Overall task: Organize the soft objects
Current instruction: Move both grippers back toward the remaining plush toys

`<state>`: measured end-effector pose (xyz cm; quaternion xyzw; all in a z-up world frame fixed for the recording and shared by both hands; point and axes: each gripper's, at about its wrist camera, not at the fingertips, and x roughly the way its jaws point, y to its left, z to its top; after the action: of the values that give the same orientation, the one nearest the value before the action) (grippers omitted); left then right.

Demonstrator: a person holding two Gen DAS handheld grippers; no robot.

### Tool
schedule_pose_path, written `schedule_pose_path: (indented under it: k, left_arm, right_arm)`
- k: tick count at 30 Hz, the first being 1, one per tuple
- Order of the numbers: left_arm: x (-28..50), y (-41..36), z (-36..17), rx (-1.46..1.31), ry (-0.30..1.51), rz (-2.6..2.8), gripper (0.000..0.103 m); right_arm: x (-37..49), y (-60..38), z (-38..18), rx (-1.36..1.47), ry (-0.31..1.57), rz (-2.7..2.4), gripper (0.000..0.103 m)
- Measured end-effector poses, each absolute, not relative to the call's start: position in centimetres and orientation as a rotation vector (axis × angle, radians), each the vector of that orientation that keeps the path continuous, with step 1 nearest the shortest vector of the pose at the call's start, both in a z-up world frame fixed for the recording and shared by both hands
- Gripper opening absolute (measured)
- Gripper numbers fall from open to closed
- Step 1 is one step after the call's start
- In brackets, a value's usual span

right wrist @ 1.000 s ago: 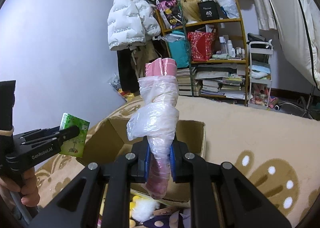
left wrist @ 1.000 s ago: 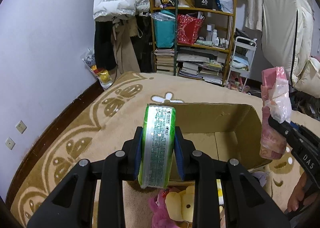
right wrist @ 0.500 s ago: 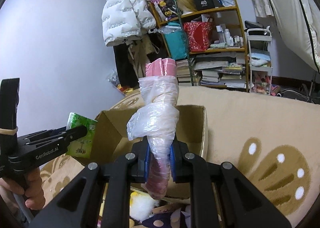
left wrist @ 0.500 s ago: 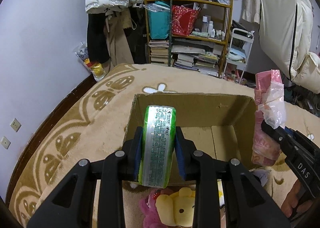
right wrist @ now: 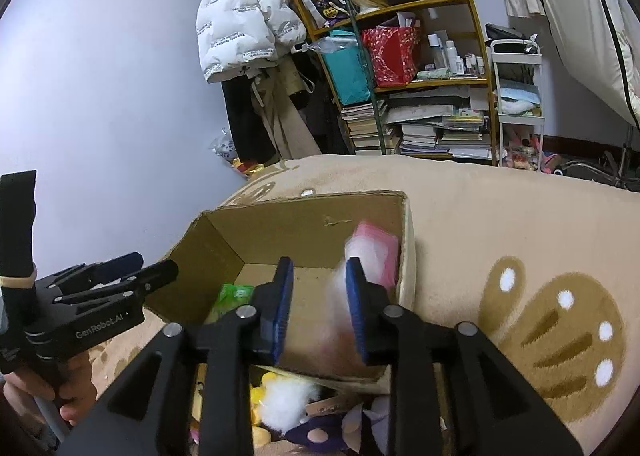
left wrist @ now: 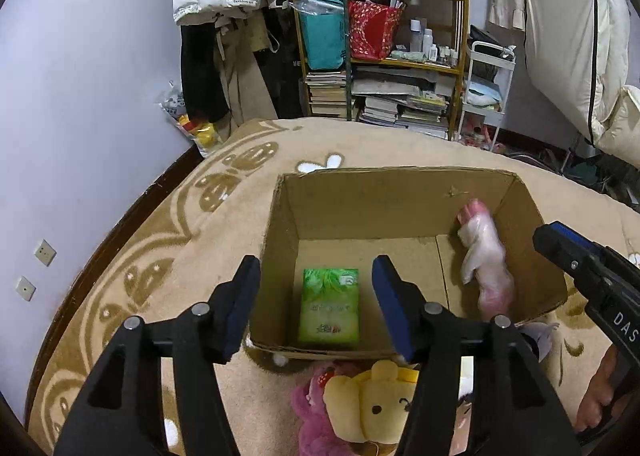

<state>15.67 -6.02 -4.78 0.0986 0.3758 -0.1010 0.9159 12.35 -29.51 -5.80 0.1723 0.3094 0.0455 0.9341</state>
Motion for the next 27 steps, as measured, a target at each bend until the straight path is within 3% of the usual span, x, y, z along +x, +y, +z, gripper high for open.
schedule_pose_path:
  k: [3, 9, 14, 18, 27]
  left_arm:
    - [15.4, -5.5, -4.5, 0.187, 0.779, -0.198, 0.067]
    - [13.9, -4.7, -3.4, 0.175, 0.776, -0.194, 0.083]
    - [12.2, -3.9, -2.5, 0.161, 0.776, -0.192, 0.092]
    - [10.7, -3.2, -1.9, 0.148, 0.78, -0.188, 0.097]
    - [7.9, -2.2, -1.4, 0.147, 0.813, -0.188, 0.098]
  right_arm:
    - [11.6, -29.5, -5.4, 0.355, 0.615, 0.082, 0.066]
    - [9.8, -29.3, -4.3, 0.363, 0.602, 0.076, 0.091]
    - [7.9, -29.1, -3.5, 0.366, 0.598, 0.061, 0.099]
    - [6.5, -29.2, -2.8, 0.364, 0.6, 0.043, 0.099]
    - [3.6, -29.5, -2.0, 0.392, 0.606, 0.012, 0.099]
